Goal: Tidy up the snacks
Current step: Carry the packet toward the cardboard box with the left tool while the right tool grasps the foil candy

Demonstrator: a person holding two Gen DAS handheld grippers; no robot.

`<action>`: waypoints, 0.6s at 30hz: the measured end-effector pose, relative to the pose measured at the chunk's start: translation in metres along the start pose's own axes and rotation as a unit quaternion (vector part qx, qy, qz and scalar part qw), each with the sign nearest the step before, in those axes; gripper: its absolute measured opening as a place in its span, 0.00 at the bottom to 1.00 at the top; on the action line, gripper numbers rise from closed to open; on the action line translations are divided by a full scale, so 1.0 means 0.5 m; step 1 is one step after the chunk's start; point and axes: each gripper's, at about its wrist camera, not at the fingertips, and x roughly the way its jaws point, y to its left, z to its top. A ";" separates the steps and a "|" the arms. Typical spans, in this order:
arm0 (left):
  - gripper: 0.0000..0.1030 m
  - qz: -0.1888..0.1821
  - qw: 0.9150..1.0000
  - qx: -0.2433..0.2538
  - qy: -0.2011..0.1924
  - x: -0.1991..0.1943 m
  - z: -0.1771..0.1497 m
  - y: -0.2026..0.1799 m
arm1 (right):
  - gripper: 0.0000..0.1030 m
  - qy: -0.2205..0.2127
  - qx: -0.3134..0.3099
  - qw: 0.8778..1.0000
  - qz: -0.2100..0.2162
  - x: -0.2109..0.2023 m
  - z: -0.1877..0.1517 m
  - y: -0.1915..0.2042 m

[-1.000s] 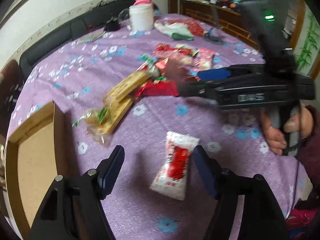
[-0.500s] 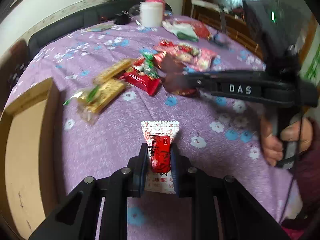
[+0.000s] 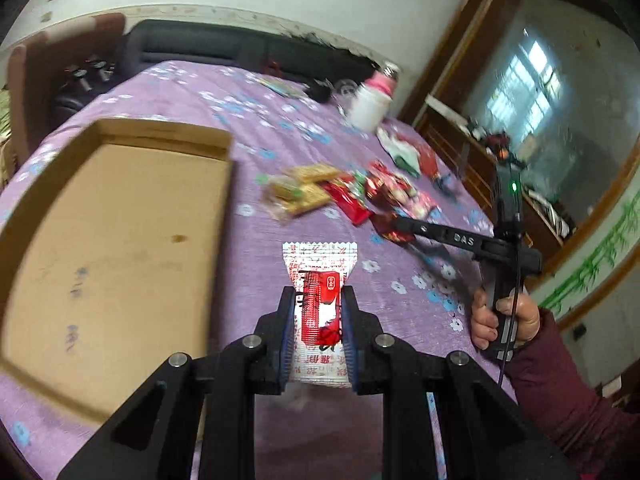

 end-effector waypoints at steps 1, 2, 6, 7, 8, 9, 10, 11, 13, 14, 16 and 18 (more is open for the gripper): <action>0.20 0.003 1.000 -0.003 -0.007 -0.017 -0.002 0.011 | 0.18 0.001 0.009 1.000 0.008 -0.004 -0.002 -0.001; 0.20 0.006 1.000 -0.006 -0.015 -0.036 -0.003 0.022 | 0.12 0.003 0.020 1.000 0.021 -0.010 -0.004 0.000; 0.20 0.025 0.999 -0.012 -0.039 -0.096 0.009 0.061 | 0.09 -0.003 0.041 0.998 0.046 -0.040 -0.015 0.025; 0.20 0.026 0.999 -0.014 -0.045 -0.109 0.011 0.069 | 0.09 -0.005 0.035 0.999 0.040 -0.047 -0.018 0.037; 0.20 0.027 0.998 -0.018 -0.054 -0.125 0.013 0.079 | 0.09 -0.007 0.023 0.999 0.030 -0.053 -0.020 0.053; 0.20 0.026 0.998 -0.021 -0.062 -0.138 0.013 0.086 | 0.09 -0.007 0.014 1.000 0.023 -0.056 -0.021 0.062; 0.20 0.026 0.997 -0.023 -0.066 -0.147 0.012 0.093 | 0.09 -0.007 0.005 1.000 0.015 -0.059 -0.022 0.071; 0.20 0.026 0.997 -0.025 -0.070 -0.156 0.009 0.099 | 0.10 -0.006 -0.001 1.000 0.008 -0.059 -0.022 0.075; 0.20 0.024 0.997 -0.030 -0.071 -0.161 0.003 0.106 | 0.10 -0.009 -0.014 1.000 -0.011 -0.059 -0.021 0.082; 0.20 0.024 0.997 -0.032 -0.070 -0.161 0.000 0.109 | 0.14 -0.009 -0.019 1.000 -0.021 -0.056 -0.019 0.083; 0.20 0.025 0.997 -0.032 -0.066 -0.157 -0.005 0.113 | 0.34 -0.008 -0.032 0.998 -0.045 -0.044 -0.014 0.087; 0.20 0.027 0.997 -0.033 -0.063 -0.160 -0.012 0.115 | 0.64 -0.008 -0.055 0.997 -0.059 -0.028 -0.009 0.094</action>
